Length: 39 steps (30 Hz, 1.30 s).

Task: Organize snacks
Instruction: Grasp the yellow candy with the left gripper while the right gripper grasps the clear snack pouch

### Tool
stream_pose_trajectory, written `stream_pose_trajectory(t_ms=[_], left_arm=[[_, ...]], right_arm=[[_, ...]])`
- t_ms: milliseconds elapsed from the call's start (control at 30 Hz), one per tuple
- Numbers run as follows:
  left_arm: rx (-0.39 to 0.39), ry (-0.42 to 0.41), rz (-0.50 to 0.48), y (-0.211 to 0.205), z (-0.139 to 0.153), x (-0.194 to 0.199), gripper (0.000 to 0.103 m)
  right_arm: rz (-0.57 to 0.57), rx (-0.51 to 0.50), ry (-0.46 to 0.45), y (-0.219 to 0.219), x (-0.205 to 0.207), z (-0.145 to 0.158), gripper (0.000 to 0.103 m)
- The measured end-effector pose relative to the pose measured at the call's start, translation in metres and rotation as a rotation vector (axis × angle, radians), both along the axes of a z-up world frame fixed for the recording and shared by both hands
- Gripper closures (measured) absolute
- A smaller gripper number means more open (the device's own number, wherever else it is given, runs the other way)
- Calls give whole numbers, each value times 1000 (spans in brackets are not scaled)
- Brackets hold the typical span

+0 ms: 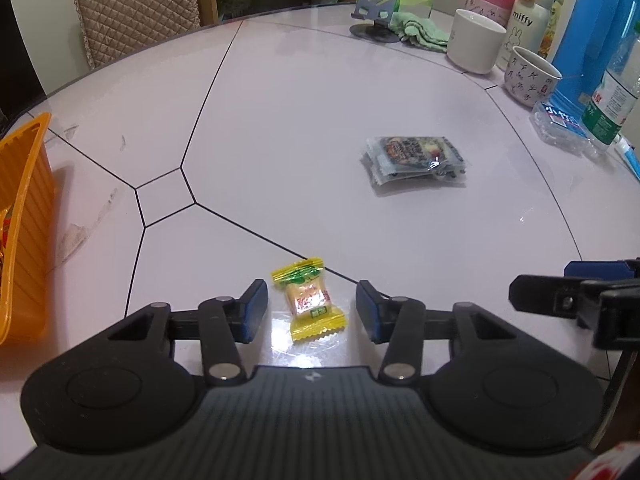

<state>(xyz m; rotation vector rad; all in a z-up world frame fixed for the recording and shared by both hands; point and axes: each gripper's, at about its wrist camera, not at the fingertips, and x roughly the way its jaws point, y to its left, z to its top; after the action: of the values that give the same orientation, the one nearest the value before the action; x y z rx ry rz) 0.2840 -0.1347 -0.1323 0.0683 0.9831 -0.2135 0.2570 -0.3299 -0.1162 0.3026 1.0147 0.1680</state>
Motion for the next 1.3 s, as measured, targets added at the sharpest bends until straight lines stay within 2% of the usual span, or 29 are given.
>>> stream_pose_trajectory(t_ms=[200, 233, 300, 500, 900, 1133, 1300], left_arm=[[-8, 4, 1, 3, -3, 2, 71], [-11, 4, -3, 4, -3, 3, 77], [-15, 5, -9, 6, -3, 4, 83], [-23, -4, 2, 16, 3, 7, 85], [-13, -65, 104, 51, 27, 32, 85], [-7, -61, 125, 59, 28, 36, 85], [-2, -54, 126, 61, 27, 37, 85]], right_arm=[[5, -5, -3, -2, 9, -3, 23], [9, -7, -7, -2, 11, -3, 23], [17, -10, -15, -1, 15, -3, 23], [41, -20, -59, 1, 30, -1, 23], [151, -3, -222, 11, 93, 2, 23], [240, 13, -223, 25, 128, -13, 23], [301, 12, -183, 29, 143, -29, 23]])
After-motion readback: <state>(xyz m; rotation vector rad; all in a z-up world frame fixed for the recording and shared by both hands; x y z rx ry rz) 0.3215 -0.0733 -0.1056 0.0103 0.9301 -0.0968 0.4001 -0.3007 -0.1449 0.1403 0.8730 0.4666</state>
